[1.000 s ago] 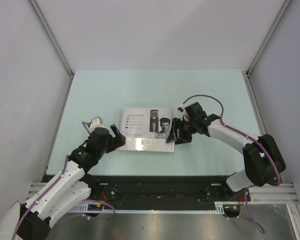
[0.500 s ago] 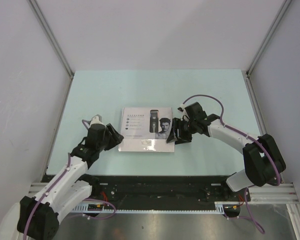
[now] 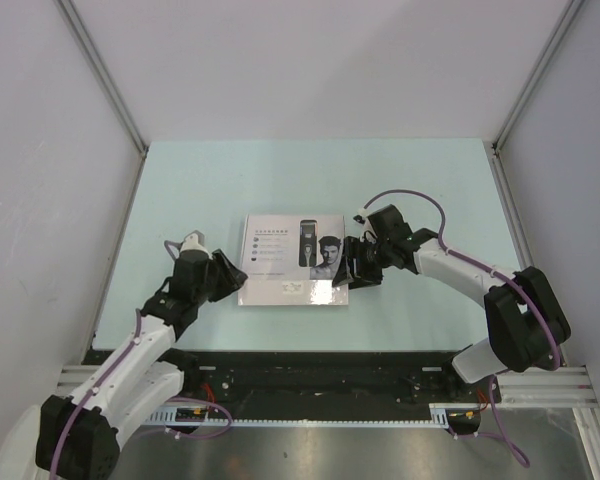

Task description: Sort the hair-cutting tools

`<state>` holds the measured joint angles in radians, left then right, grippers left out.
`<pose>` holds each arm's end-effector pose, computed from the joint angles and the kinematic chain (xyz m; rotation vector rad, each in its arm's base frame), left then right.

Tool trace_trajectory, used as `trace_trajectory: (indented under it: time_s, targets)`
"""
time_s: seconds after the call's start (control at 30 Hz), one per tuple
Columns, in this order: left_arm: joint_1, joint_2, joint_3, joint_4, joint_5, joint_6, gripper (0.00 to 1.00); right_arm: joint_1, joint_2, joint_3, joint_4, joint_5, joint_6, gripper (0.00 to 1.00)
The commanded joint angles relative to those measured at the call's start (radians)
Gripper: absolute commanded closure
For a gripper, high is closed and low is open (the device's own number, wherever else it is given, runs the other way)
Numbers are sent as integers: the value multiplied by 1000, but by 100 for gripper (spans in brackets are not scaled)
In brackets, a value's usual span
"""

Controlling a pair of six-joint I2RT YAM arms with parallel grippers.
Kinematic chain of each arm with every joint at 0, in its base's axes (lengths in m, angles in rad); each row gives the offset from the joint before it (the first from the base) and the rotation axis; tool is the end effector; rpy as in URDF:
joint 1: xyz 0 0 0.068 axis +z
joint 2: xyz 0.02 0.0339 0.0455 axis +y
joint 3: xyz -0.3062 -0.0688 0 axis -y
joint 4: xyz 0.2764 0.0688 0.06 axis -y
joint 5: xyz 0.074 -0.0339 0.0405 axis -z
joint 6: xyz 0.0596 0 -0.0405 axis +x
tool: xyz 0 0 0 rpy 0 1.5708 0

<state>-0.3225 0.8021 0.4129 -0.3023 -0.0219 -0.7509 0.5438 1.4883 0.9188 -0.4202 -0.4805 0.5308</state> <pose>0.1792 -0.0585 0.1990 -0.5050 2.2650 -0.5363 0.2677 0.1941 0.2141 -0.2166 2.7142 0.9871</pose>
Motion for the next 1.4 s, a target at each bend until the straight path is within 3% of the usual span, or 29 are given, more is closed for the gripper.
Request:
trace_trajectory:
  time_s: [0.0, 0.07, 0.17, 0.3, 0.57, 0.67, 0.87, 1.13, 1.2, 1.23, 1.27, 1.37]
  targets:
    - [8, -53, 17, -6, 13, 41, 40, 8, -14, 8, 29, 16, 9, 42]
    - [8, -63, 33, -29, 14, 56, 36, 7, -25, 8, 23, 32, 9, 42]
    - [8, -81, 63, -66, 14, 85, 18, 15, -39, 8, 5, 62, 1, 42]
    - [8, -110, 84, -130, 49, 102, 15, 33, -83, 8, -26, 115, -9, 43]
    - [7, -66, 69, -153, 140, 97, 42, 110, -65, -14, -12, 167, -17, 47]
    - [5, -31, 70, -153, 149, 101, 46, 134, -48, -35, 18, 187, 3, 49]
    - [2, 58, 81, -153, 143, 116, 47, 142, -25, -60, 61, 246, 28, 57]
    - [2, 109, 113, -156, 135, 130, 47, 140, -26, -64, 83, 269, 28, 57]
    - [2, 72, 131, -159, 146, 131, 42, 140, -60, -64, 80, 264, 11, 51]
    - [2, 57, 136, -162, 142, 136, 29, 140, -72, -64, 78, 269, 2, 38]
    - [2, 25, 141, -166, 125, 140, 22, 142, -89, -64, 74, 284, -3, 32]
    - [3, -9, 145, -167, 93, 156, 10, 130, -125, -66, 78, 309, -15, 24]
